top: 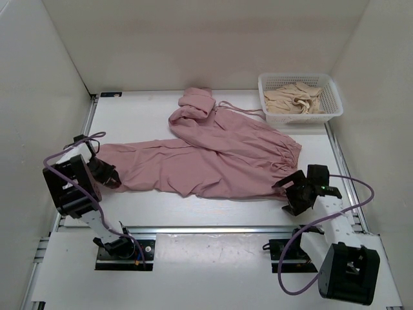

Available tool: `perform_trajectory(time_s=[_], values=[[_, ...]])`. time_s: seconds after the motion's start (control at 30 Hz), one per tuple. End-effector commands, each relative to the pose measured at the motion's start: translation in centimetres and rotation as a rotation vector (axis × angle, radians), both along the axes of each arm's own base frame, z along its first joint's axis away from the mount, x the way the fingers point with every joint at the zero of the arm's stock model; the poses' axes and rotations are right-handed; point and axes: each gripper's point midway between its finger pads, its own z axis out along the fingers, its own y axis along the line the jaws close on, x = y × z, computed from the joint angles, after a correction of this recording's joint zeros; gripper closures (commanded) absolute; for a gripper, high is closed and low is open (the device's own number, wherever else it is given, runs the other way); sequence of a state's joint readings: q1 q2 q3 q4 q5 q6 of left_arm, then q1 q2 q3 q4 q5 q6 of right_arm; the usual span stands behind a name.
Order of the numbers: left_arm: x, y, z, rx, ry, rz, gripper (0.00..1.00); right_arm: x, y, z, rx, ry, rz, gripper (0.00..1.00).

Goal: Fold and stack the trousers
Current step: Flatten the trousers out

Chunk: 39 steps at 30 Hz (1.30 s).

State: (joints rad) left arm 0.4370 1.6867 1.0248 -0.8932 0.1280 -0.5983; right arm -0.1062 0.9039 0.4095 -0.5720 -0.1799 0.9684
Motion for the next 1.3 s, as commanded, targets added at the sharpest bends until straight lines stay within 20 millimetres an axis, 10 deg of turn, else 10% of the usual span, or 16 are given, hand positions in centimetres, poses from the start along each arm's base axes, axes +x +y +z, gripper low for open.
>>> perform_trajectory(time_s=[0.0, 0.3, 0.4, 0.5, 0.7, 0.9, 1.13, 1.27], values=[[2.1, 1.6, 0.6, 0.057, -0.057, 0.014, 0.83, 3.3, -1.6, 2.1, -0.045, -0.109, -0.045, 0.03], [3.7, 2.2, 3.1, 0.084, -0.131, -0.006, 0.9, 6.0, -3.9, 0.2, -0.1, -0.056, -0.118, 0.21], [4.1, 2.1, 3.2, 0.071, -0.144, -0.018, 0.9, 6.5, -4.0, 0.2, -0.101, -0.06, -0.118, 0.75], [5.2, 2.6, 3.9, 0.076, -0.165, -0.042, 0.9, 7.4, -5.6, 2.0, -0.187, -0.08, -0.139, 1.0], [8.6, 2.3, 5.7, 0.081, -0.215, -0.094, 0.9, 7.8, -8.7, 5.7, -0.314, -0.129, -0.192, 1.0], [9.8, 2.8, 8.3, 0.167, -0.234, -0.126, 0.88, 6.2, -10.3, 5.5, -0.356, -0.063, -0.241, 1.0], [3.7, 1.4, 6.2, 0.137, -0.12, -0.087, 0.26, 6.0, -10.6, 6.0, -0.367, -0.07, -0.236, 1.0], [-0.3, 1.9, 3.8, 0.12, -0.021, -0.021, 0.26, 6.0, -10.4, 6.0, -0.359, -0.072, -0.232, 1.0]])
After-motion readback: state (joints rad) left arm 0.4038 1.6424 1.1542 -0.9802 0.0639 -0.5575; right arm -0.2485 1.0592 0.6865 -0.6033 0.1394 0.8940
